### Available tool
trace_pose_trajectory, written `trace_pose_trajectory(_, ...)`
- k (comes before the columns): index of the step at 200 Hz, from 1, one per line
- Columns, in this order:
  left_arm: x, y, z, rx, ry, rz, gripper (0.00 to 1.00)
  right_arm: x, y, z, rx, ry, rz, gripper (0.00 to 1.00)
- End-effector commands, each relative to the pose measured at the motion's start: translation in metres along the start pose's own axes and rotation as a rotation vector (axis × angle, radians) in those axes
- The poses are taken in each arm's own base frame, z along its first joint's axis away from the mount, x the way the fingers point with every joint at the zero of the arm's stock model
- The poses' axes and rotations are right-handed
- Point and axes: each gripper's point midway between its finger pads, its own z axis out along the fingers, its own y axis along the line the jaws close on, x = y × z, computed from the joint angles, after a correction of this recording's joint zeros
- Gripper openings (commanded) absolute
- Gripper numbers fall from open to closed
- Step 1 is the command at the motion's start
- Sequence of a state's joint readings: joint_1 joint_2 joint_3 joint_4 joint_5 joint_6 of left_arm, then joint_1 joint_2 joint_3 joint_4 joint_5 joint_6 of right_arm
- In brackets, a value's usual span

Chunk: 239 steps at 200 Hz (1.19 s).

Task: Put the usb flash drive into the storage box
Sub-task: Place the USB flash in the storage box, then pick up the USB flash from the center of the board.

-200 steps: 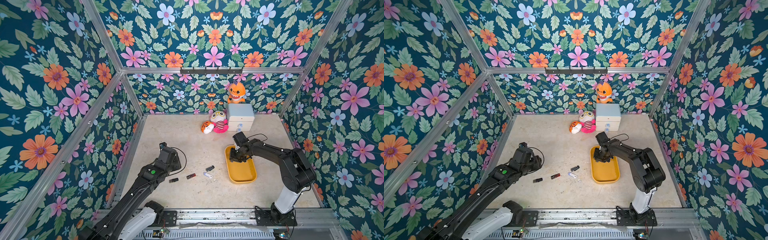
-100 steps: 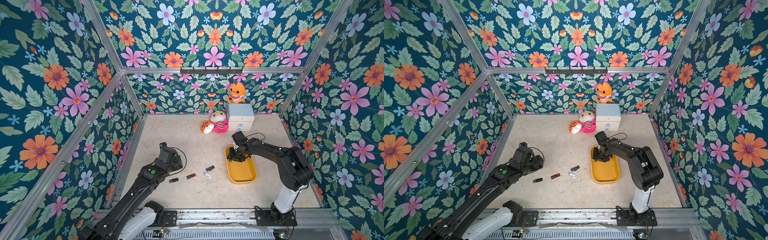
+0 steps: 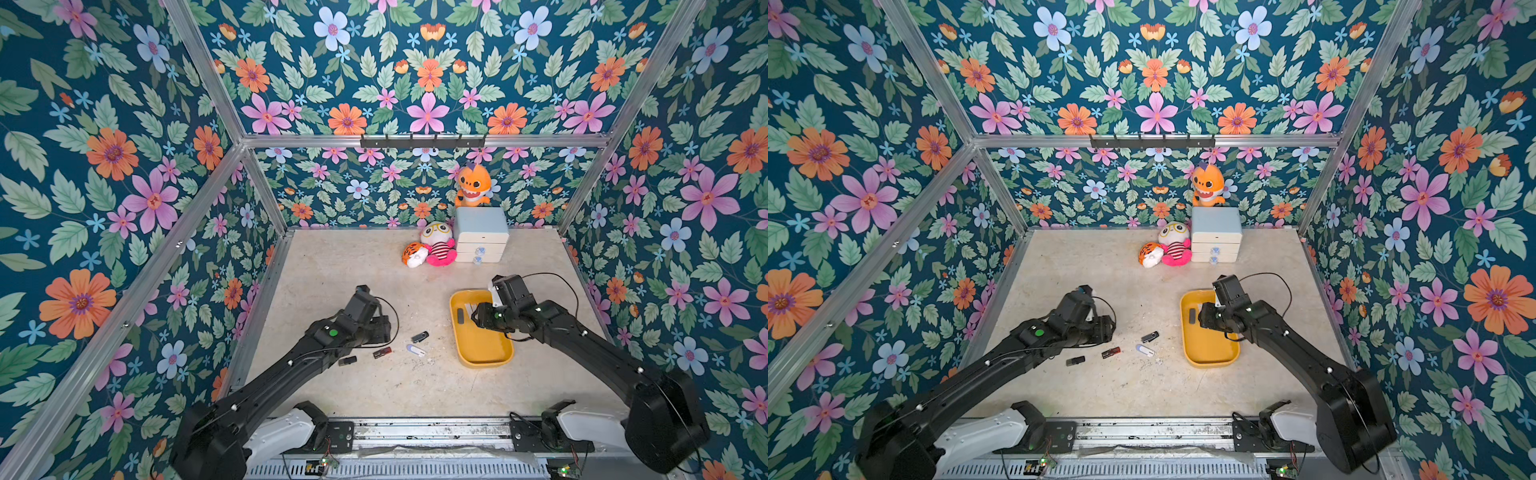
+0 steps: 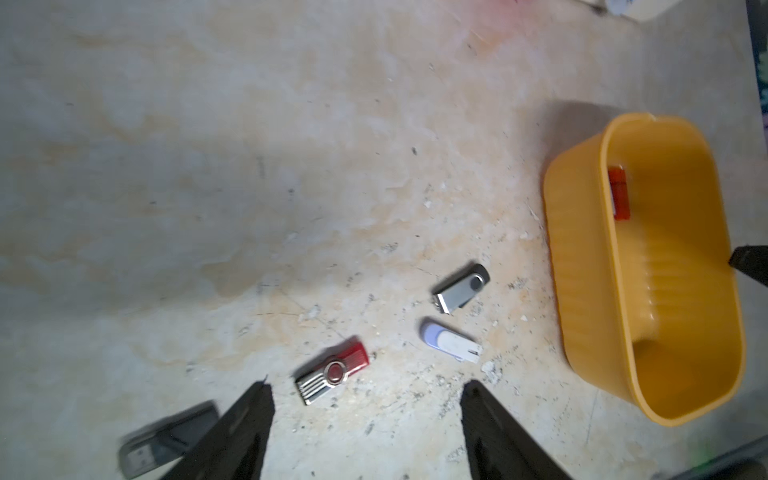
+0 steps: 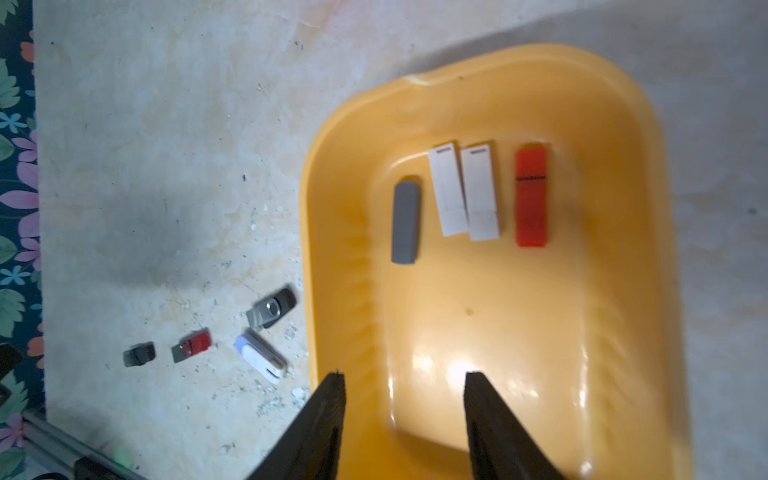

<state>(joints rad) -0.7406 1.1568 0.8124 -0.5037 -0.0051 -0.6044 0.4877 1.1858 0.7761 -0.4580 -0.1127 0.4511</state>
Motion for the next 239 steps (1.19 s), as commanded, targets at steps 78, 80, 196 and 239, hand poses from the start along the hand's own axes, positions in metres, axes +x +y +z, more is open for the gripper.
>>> trace_pose_trajectory(78, 0.002, -0.065, 0.109, 0.022, 0.215, 0.445, 0.72, 0.028, -0.037, -0.048, -0.09, -0.343, 0.053, 0.58)
trace_pose_trajectory(80, 0.002, -0.065, 0.11, 0.023, 0.219, 0.447, 0.72, 0.028, -0.038, -0.048, -0.089, -0.347, 0.055, 0.58)
trace_pose_trajectory(196, 0.042, -0.052, 0.136, 0.001, 0.35, 0.515, 0.56, 0.048, -0.047, -0.035, -0.115, -0.32, 0.107, 0.59)
trace_pose_trajectory(239, 0.058, -0.048, 0.136, -0.019, 0.392, 0.53, 0.37, 0.048, -0.049, -0.034, -0.103, -0.317, 0.106, 0.59)
